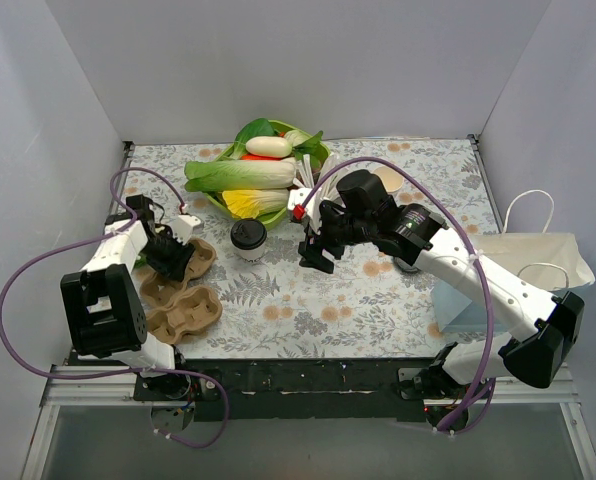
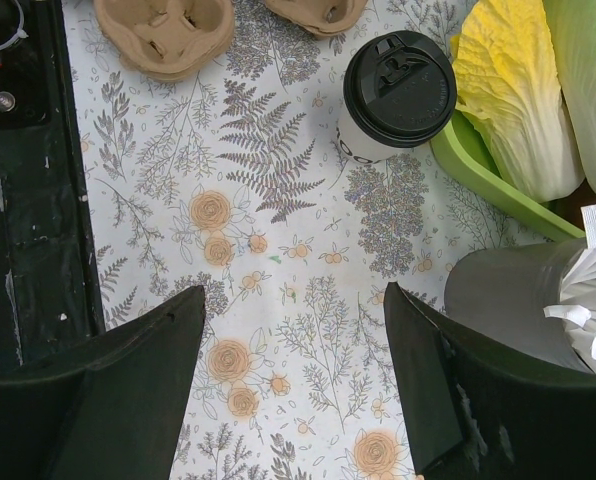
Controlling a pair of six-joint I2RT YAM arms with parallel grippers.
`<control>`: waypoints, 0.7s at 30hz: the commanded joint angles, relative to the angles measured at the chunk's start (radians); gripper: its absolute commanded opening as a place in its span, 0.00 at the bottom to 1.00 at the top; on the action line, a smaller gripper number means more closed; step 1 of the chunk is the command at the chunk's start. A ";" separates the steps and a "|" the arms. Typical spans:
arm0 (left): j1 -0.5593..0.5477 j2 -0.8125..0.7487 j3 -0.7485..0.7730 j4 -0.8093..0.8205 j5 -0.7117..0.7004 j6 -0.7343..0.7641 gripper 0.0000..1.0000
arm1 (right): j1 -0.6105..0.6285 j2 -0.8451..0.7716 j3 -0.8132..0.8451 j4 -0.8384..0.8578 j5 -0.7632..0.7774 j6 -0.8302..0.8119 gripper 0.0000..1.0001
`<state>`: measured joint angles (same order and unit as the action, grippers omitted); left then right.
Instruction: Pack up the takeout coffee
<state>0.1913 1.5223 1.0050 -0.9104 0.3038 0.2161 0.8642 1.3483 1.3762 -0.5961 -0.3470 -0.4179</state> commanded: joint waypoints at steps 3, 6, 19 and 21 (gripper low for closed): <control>-0.009 -0.037 -0.011 0.041 0.003 -0.034 0.46 | -0.004 0.000 -0.009 0.036 -0.015 0.002 0.80; -0.010 -0.036 -0.023 0.047 0.004 -0.037 0.43 | -0.004 0.003 -0.009 0.033 -0.017 0.001 0.80; -0.012 -0.077 -0.019 -0.005 -0.025 -0.040 0.19 | -0.095 -0.014 0.179 -0.097 0.080 -0.019 0.79; -0.009 -0.102 -0.005 -0.013 -0.023 -0.061 0.16 | -0.135 -0.017 0.246 -0.172 0.112 -0.022 0.79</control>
<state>0.1856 1.5009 0.9882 -0.8925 0.2890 0.1802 0.8112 1.3518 1.4601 -0.6815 -0.3077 -0.4282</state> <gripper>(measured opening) 0.379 0.787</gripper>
